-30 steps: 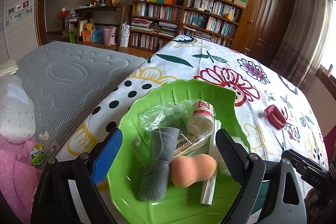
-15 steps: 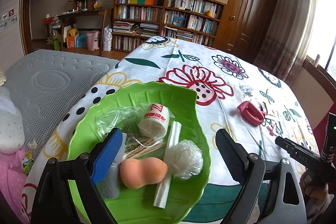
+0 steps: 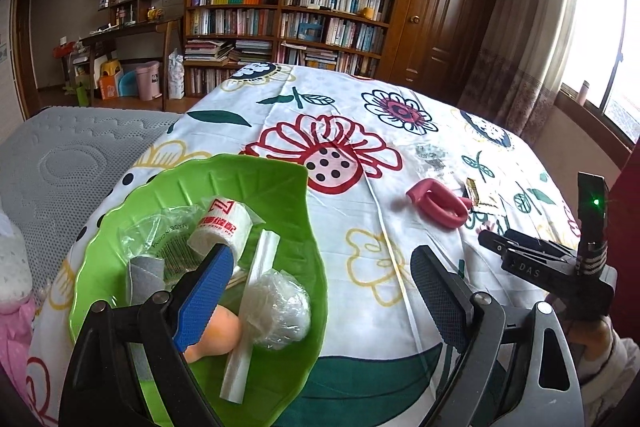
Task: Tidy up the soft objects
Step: 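Move the right tool to the small pink foam piece and close on it, then grasp the pink foam curler tube with the left tool while the right tool holds the pink piece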
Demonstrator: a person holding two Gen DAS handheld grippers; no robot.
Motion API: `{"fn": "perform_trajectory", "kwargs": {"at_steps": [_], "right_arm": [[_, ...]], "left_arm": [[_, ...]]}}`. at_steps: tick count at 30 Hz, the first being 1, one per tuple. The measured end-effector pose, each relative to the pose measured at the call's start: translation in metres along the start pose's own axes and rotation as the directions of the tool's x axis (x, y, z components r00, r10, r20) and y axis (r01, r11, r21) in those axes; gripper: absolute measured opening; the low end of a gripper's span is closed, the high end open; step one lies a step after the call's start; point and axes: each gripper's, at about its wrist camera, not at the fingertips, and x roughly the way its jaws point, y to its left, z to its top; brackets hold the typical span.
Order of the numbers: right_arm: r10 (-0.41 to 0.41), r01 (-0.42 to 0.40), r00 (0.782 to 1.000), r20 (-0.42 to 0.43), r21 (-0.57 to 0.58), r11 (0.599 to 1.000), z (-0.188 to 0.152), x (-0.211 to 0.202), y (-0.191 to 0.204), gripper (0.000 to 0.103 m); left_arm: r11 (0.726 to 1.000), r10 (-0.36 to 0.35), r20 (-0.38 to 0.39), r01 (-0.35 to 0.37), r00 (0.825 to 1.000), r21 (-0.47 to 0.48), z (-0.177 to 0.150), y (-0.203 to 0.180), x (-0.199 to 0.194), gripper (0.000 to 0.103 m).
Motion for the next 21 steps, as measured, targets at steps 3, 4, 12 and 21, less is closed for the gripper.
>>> {"fn": "perform_trajectory", "kwargs": {"at_steps": [3,4,12,21], "right_arm": [[-0.036,0.036,0.999,-0.010,-0.031,0.999,0.003,0.005,0.005,0.063],[-0.050,0.050,0.999,-0.012,-0.044,0.998,0.004,0.006,0.006,0.063],[-0.087,0.086,0.996,-0.010,-0.070,0.994,0.003,0.005,0.004,0.047],[-0.031,0.031,1.000,0.001,-0.011,0.999,-0.001,-0.006,-0.014,0.037]], "left_arm": [[1.000,-0.005,-0.004,0.005,1.000,0.012,0.001,-0.005,0.002,0.091],[1.000,-0.007,-0.005,0.007,1.000,0.015,0.001,-0.007,0.003,0.091],[0.999,-0.020,-0.014,0.021,1.000,0.036,0.004,-0.020,0.008,0.091],[0.996,-0.036,-0.038,0.039,0.999,0.078,0.007,-0.041,0.019,0.091]]}}
